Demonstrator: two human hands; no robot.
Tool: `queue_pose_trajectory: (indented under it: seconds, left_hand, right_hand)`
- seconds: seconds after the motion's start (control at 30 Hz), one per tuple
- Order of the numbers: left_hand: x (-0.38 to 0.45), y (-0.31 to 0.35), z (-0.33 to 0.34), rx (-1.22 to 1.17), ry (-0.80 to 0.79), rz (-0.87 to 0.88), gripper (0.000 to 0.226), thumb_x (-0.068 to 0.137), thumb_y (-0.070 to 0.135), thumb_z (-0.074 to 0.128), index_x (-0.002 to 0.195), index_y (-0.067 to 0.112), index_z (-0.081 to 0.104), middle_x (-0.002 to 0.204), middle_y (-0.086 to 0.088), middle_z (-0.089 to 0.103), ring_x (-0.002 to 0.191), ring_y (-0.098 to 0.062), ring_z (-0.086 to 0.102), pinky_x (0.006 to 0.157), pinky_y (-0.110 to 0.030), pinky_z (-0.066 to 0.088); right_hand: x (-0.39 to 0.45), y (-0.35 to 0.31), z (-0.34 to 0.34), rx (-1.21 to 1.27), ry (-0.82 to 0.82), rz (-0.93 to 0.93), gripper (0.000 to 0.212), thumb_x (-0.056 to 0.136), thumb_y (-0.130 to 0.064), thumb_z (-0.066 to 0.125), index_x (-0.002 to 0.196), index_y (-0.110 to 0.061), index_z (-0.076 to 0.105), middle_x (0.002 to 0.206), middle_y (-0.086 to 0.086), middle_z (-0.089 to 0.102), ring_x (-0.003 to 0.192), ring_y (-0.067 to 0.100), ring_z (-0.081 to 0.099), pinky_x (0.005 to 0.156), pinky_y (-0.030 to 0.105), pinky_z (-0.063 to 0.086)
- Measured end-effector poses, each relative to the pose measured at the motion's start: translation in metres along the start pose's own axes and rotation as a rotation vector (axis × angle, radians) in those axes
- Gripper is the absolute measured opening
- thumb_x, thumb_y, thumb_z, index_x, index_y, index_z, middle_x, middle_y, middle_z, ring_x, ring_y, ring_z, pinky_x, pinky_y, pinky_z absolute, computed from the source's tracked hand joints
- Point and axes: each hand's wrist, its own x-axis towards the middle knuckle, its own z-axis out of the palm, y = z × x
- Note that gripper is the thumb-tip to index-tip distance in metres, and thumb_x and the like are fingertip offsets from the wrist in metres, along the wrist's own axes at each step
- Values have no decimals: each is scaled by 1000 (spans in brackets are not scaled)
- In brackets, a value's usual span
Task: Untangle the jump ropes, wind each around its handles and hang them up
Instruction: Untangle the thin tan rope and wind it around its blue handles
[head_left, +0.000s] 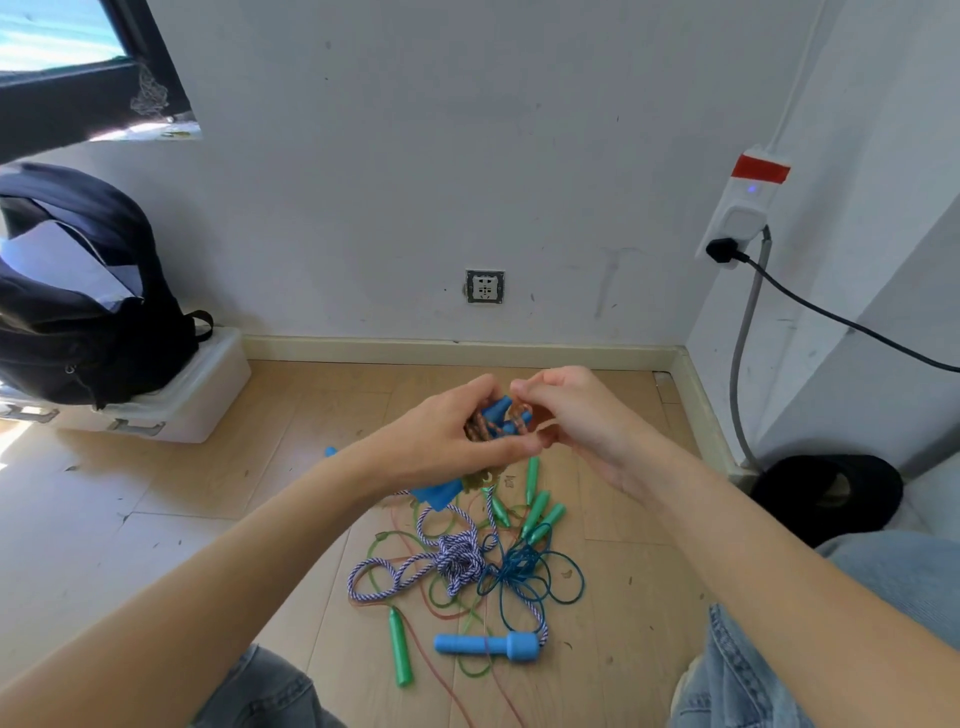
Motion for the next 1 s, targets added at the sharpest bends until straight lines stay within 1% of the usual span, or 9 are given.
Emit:
queue_pose_trajectory:
  seconds: [0.07, 0.17, 0.27, 0.33, 0.47, 0.6, 0.83, 0.93, 1.0]
  left_hand:
    - [-1, -1, 0, 22, -13, 36, 34, 74, 46, 70, 92, 24, 52, 83, 8, 61, 70, -2, 54, 65, -18, 45]
    - [-5, -1, -4, -19, 6, 48, 26, 75, 47, 67, 89, 32, 50, 82, 12, 61, 72, 2, 56, 70, -21, 49]
    - [-9, 3, -10, -140, 37, 42, 40, 75, 55, 61, 95, 21, 53, 91, -7, 67, 84, -20, 66, 80, -43, 54]
    - [-11, 7, -12, -174, 55, 44, 45, 74, 54, 61, 98, 17, 54, 94, -13, 67, 85, -28, 66, 80, -49, 54]
    - [-7, 12, -10, -108, 161, 30, 28, 80, 41, 64, 95, 18, 58, 84, -10, 66, 80, -27, 65, 77, -48, 53]
    - [-3, 16, 0, -157, 198, -31, 38, 86, 39, 58, 97, 2, 58, 91, -22, 66, 85, -37, 63, 79, -52, 52]
    - [4, 17, 11, -106, 238, -95, 36, 91, 41, 49, 90, 6, 53, 90, -15, 68, 86, -30, 65, 82, -50, 52]
    - [5, 12, 7, -309, 199, -204, 33, 91, 40, 51, 90, 7, 54, 89, -18, 67, 81, -30, 68, 79, -47, 55]
    - [1, 5, -1, -598, 169, -310, 28, 91, 36, 52, 92, 9, 56, 77, -16, 67, 63, -24, 68, 62, -36, 59]
  right_hand:
    - [-1, 0, 3, -16, -75, 26, 19, 96, -20, 44, 86, -7, 54, 70, 6, 52, 59, 13, 46, 50, 21, 36]
    - [-1, -3, 3, 43, -138, 17, 21, 97, -21, 44, 84, -8, 54, 65, 3, 54, 53, 10, 47, 44, 17, 36]
    - [0, -8, -6, 234, -181, -46, 17, 91, -17, 54, 76, -11, 58, 63, -1, 63, 56, 8, 55, 52, 18, 45]
    - [0, -10, -9, 310, -180, -65, 11, 88, -13, 58, 77, -12, 58, 65, -3, 66, 60, 8, 60, 60, 22, 48]
    - [1, -9, -4, 301, -23, -141, 11, 87, -10, 58, 77, -13, 56, 69, -2, 64, 61, 6, 61, 60, 22, 47]
    - [3, -9, 1, 170, 125, -199, 15, 90, -11, 56, 76, -14, 55, 69, -2, 61, 55, 3, 56, 52, 16, 43]
    - [8, -8, 2, 116, 329, -230, 20, 90, -11, 55, 71, -16, 51, 66, 0, 62, 61, 10, 56, 59, 23, 40]
    - [5, -9, 6, -54, 459, -409, 24, 89, -13, 57, 69, -21, 48, 69, 0, 59, 68, 16, 56, 64, 28, 45]
    - [1, -11, 6, -183, 471, -622, 21, 88, -15, 58, 71, -20, 48, 70, 1, 60, 67, 15, 55, 64, 24, 46]
